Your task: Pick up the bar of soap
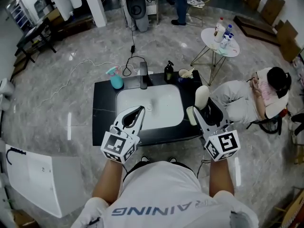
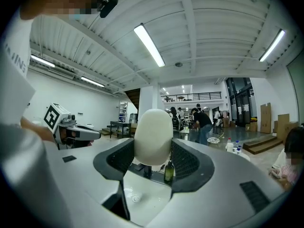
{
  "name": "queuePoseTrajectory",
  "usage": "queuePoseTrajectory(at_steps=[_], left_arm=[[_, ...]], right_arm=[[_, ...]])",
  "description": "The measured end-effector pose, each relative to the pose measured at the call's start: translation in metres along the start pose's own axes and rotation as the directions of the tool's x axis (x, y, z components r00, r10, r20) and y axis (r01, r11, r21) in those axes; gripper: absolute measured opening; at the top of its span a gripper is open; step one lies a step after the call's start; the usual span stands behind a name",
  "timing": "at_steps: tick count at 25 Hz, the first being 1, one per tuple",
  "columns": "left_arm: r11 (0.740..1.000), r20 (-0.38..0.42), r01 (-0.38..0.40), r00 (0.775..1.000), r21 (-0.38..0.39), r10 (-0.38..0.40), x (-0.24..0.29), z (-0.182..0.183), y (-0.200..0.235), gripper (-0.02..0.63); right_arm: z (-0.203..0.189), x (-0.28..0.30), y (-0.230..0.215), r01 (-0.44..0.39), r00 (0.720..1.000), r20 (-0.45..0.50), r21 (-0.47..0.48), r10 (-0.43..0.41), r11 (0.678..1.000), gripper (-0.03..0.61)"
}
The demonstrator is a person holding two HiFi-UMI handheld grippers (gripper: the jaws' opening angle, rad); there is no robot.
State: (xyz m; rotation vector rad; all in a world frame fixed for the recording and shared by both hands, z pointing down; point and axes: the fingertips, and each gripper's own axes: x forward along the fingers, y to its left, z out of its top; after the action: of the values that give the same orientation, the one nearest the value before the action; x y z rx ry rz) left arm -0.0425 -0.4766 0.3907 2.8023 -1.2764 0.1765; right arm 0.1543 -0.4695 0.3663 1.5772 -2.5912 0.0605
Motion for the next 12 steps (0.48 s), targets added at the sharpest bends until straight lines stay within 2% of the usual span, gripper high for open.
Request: queuePoseTrajectory(at_steps=[12], left_arm=[[1.0,0.007,-0.005,1.0,-0.003,0.005,-0.012,-0.001,0.005,0.008]], right_arm=[[-0.002,-0.005,0.009,0.008,1.0,-0.002,0.002,-0.008,1.0,0.25]])
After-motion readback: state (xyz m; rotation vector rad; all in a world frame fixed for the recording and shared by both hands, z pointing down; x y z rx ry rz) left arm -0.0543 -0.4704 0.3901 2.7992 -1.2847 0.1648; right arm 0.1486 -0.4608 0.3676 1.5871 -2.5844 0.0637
